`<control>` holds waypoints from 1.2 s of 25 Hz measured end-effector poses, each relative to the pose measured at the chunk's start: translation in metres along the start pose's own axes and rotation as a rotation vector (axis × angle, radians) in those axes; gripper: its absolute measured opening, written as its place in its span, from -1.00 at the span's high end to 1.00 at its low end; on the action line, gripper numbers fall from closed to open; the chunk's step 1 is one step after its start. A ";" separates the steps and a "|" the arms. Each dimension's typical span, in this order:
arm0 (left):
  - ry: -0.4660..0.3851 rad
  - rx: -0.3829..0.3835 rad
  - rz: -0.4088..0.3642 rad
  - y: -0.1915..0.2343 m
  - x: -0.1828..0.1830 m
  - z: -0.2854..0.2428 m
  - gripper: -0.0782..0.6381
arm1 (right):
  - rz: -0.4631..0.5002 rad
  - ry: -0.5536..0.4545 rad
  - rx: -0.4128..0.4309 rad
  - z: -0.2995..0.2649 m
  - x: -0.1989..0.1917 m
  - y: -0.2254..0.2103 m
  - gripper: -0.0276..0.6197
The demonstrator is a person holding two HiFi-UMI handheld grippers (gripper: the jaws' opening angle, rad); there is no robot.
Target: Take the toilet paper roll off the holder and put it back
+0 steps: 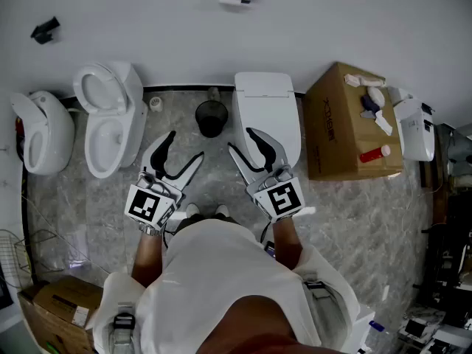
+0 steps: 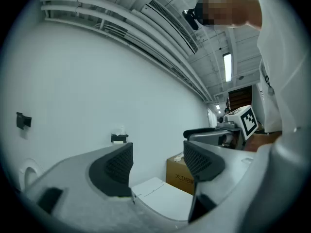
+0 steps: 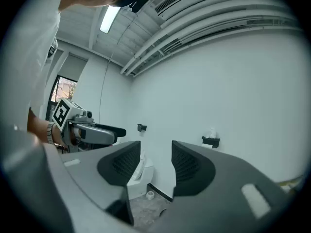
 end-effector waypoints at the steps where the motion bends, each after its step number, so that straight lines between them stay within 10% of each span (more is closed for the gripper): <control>1: -0.001 0.000 0.000 -0.001 0.000 0.000 -0.10 | 0.000 0.001 0.000 0.001 0.000 0.000 0.30; 30: 0.036 0.014 0.016 -0.012 -0.009 -0.011 -0.10 | -0.104 -0.040 -0.005 0.014 -0.009 -0.018 0.10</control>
Point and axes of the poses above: the fingertips, and each gripper's own axes: z backward along the fingers, y to its left, x out of its top, the point moved 10 cm from there along z, backward along the fingers, and after that the axes turned 12 degrees about -x, right-handed, at the moved point
